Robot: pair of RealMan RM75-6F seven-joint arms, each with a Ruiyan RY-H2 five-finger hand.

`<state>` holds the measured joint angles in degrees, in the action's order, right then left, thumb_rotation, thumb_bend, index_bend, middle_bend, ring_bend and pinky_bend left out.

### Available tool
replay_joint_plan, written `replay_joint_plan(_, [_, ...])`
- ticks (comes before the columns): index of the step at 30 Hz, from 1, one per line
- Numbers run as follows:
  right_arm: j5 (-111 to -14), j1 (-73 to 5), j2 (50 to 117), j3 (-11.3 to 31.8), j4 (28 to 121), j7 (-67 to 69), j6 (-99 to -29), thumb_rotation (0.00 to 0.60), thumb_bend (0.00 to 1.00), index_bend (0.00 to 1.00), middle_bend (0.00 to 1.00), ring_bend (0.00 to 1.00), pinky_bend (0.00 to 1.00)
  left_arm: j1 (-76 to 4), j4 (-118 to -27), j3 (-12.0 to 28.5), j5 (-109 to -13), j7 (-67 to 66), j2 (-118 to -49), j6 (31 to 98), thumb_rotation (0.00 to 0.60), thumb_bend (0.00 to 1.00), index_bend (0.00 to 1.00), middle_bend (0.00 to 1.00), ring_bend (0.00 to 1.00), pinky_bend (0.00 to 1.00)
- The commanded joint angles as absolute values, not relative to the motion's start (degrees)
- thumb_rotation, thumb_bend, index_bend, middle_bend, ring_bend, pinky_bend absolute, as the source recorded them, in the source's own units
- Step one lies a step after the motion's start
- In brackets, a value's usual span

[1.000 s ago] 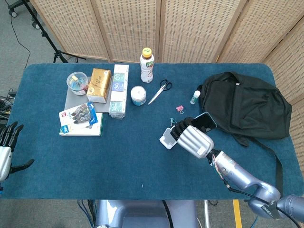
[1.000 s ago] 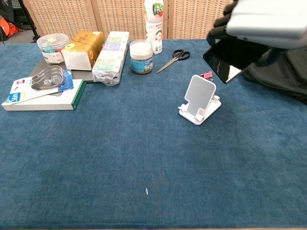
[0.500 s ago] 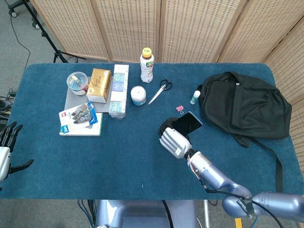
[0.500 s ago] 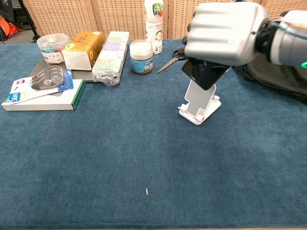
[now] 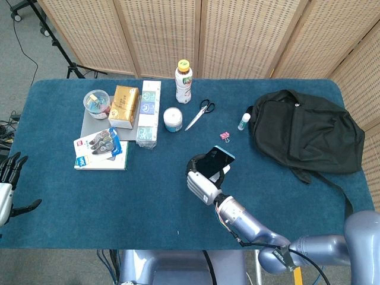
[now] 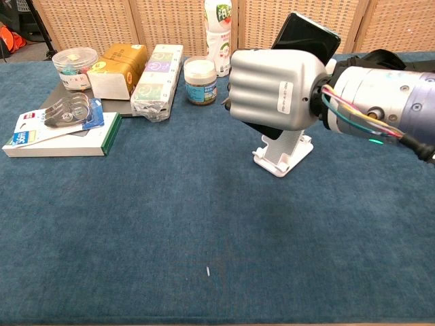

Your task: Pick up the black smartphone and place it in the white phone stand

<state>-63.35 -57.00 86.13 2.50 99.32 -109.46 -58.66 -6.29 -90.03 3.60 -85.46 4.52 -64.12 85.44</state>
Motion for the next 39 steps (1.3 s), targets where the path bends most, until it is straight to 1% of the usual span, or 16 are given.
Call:
replay_joint_plan(1, [-63.1, -57.6, 86.9, 1.6, 98.2, -109.4, -59.1, 0.6, 0.18, 0.42, 0.47, 0.44, 0.44, -6.3, -90.0, 3.6, -85.5, 4.5, -64.1, 85.4, 0.6, 0.0, 0.0, 0.0, 0.0, 0.0])
replay_joint_plan(4, [-62.4, -57.8, 87.4, 0.8, 97.6, -109.7, -59.9, 0.6, 0.18, 0.42, 0.46, 0.44, 0.44, -6.3, -90.0, 3.7, -85.3, 4.7, -64.0, 85.5, 0.6, 0.0, 0.0, 0.0, 0.0, 0.0])
replay_joint_plan(13, [-57.5, -58.0, 91.4, -1.3, 96.9, -117.5, -65.7, 0.6, 0.18, 0.42, 0.48, 0.48, 0.44, -6.2, -90.4, 3.8, -84.7, 4.6, -63.8, 85.1, 0.6, 0.0, 0.0, 0.0, 0.0, 0.0])
replay_joint_plan(20, [-56.0, -59.6, 93.0, -3.1, 95.6, -119.8, -65.8, 0.6, 0.18, 0.42, 0.48, 0.48, 0.44, -6.2, -90.3, 3.8, -84.7, 4.8, -63.8, 85.1, 0.6, 0.0, 0.0, 0.0, 0.0, 0.0])
replay_joint_plan(25, [-55.1, -60.4, 93.9, -3.7, 95.0, -119.9, -65.9, 0.6, 0.18, 0.42, 0.48, 0.48, 0.44, -6.3, -90.3, 3.9, -84.6, 4.9, -63.8, 84.9, 0.6, 0.0, 0.0, 0.0, 0.0, 0.0])
replay_joint_plan(29, [-52.6, -61.1, 95.1, -4.1, 94.2, -121.2, -66.1, 0.6, 0.18, 0.42, 0.48, 0.48, 0.44, -6.3, -90.3, 3.8, -84.7, 4.9, -63.8, 84.9, 0.6, 0.0, 0.0, 0.0, 0.0, 0.0])
replay_joint_plan(39, [-50.3, -62.6, 96.5, -6.2, 92.5, -121.4, -65.8, 0.6, 0.18, 0.42, 0.48, 0.48, 0.44, -6.5, -90.2, 3.8, -84.4, 5.3, -63.6, 84.1, 0.6, 0.0, 0.0, 0.0, 0.0, 0.0])
